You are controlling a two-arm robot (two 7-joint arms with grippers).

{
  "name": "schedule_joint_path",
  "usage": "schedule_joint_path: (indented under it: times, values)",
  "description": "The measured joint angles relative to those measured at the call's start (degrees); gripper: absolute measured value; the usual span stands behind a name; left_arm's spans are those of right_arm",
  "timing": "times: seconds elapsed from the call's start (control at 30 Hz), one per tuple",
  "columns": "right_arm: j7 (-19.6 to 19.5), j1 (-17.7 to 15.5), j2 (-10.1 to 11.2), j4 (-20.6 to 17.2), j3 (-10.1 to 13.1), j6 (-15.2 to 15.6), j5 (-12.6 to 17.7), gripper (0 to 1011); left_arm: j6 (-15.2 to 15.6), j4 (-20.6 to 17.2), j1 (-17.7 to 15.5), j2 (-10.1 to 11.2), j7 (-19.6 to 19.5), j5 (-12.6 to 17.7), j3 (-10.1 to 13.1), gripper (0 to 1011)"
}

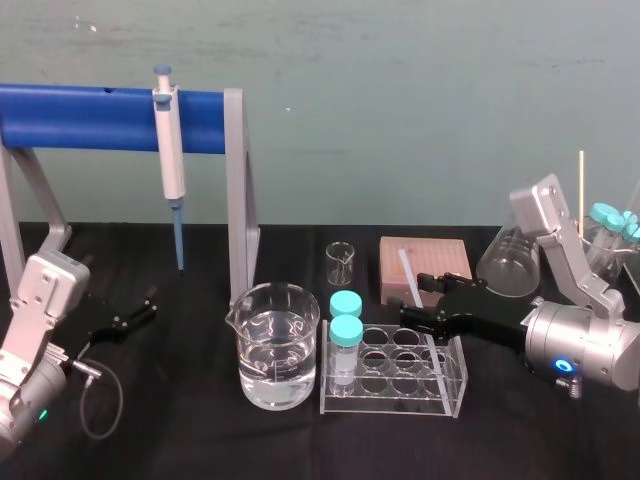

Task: Pick up the stirring rod with one hand, then place it down.

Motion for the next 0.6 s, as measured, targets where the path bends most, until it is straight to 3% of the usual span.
schedule_joint_path:
  times: [0.6]
  values:
    - [0.2,0.0,0.0,0.0,0.0,0.1,0.2,189,0.0,0.0,0.0,0.0,0.0,0.0,0.0,1000]
